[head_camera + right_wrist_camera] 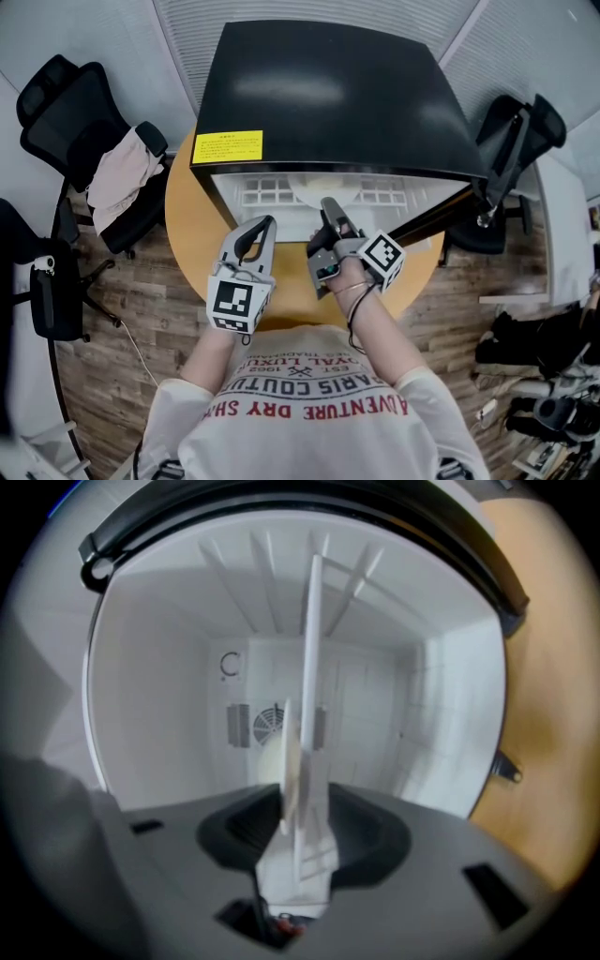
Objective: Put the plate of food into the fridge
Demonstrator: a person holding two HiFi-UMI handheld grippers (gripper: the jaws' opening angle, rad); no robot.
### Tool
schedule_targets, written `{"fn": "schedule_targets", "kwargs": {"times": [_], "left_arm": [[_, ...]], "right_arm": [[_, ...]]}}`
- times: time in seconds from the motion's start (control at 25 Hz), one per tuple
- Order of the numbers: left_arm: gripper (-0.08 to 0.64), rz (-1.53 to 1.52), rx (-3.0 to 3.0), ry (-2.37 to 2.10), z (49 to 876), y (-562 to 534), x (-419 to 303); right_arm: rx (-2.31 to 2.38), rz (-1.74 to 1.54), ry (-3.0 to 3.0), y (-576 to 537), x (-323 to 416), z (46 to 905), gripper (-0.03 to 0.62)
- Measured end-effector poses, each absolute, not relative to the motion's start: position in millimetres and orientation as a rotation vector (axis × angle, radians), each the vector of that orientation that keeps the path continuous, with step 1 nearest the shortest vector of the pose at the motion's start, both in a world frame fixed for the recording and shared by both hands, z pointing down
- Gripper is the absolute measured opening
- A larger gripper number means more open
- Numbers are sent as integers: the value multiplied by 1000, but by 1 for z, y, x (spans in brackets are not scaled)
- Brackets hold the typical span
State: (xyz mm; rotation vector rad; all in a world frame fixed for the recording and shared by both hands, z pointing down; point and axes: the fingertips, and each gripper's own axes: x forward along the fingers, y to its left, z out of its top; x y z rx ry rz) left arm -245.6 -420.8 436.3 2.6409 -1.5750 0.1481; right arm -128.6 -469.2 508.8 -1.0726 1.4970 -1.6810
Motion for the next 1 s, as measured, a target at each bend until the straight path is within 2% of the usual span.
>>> {"fn": "schedule_targets", "kwargs": {"times": [0.28,0.32,0.36,0.4,0.68,1.0], "left_arm": [[32,145,2613,-1618,433,-405,-242],[32,150,2607,-1624,433,-402,-241],[32,155,2601,-1627,434,-399,-239],[32,159,2597,-1627,434,-395,-237],[32,157,2592,-1640,427,-369,-219],[32,143,2621,-1634,420,-345,-203]], "right_arm": [[-1004,-1692,1513,-443,-126,493,168],[-1006,-1703,1540,-438,-126,493,136],[-1008,-1710,1579,-432,-126,494,66],[-1010,-1710,1621,-426,-126,494,44],[-1031,-1597,1758,-396,-102,482,29],[-1245,-1061,2256,-370,-76,441,28]]}}
